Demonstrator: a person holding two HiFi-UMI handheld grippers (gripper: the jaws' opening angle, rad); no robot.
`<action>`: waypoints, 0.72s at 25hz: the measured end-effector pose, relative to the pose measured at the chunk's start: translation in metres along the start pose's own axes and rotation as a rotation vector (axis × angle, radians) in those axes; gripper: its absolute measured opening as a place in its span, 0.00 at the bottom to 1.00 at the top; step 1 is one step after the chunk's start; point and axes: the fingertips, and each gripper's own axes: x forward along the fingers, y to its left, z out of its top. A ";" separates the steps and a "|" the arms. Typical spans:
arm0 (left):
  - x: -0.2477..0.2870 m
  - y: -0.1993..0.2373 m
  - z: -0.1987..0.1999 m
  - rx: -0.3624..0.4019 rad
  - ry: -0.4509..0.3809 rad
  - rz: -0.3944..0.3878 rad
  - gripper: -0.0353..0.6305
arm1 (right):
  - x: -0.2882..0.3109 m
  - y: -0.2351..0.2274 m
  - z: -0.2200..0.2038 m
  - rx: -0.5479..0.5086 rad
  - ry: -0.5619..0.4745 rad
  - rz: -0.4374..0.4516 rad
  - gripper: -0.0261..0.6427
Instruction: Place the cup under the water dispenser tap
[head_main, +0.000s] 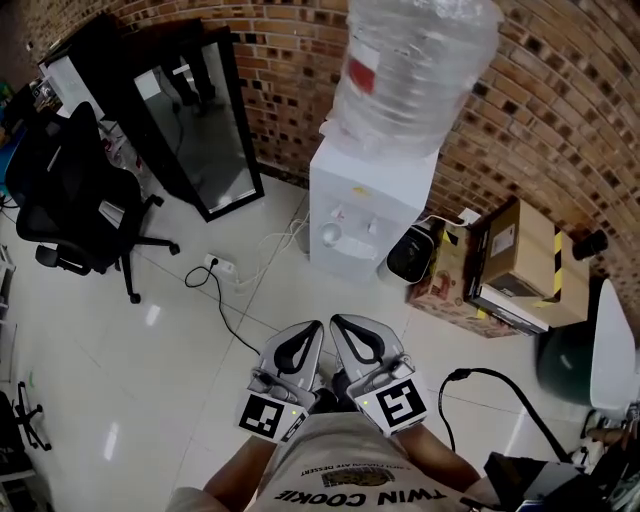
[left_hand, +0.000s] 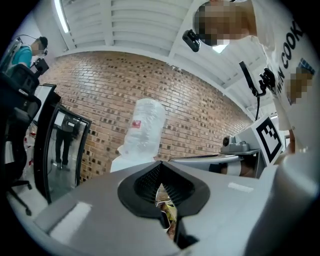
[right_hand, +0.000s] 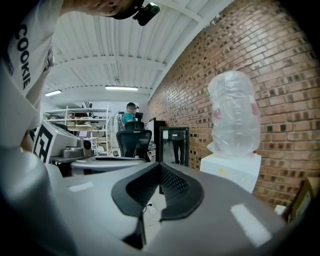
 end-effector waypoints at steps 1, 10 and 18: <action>-0.003 -0.002 0.000 -0.002 -0.001 -0.002 0.03 | -0.003 0.002 0.000 -0.001 0.002 -0.002 0.05; -0.017 -0.006 -0.002 -0.006 0.007 -0.011 0.03 | -0.016 0.009 -0.005 -0.004 0.022 -0.009 0.05; -0.026 -0.021 0.004 0.011 0.000 0.013 0.03 | -0.040 0.018 -0.005 -0.010 0.012 0.025 0.05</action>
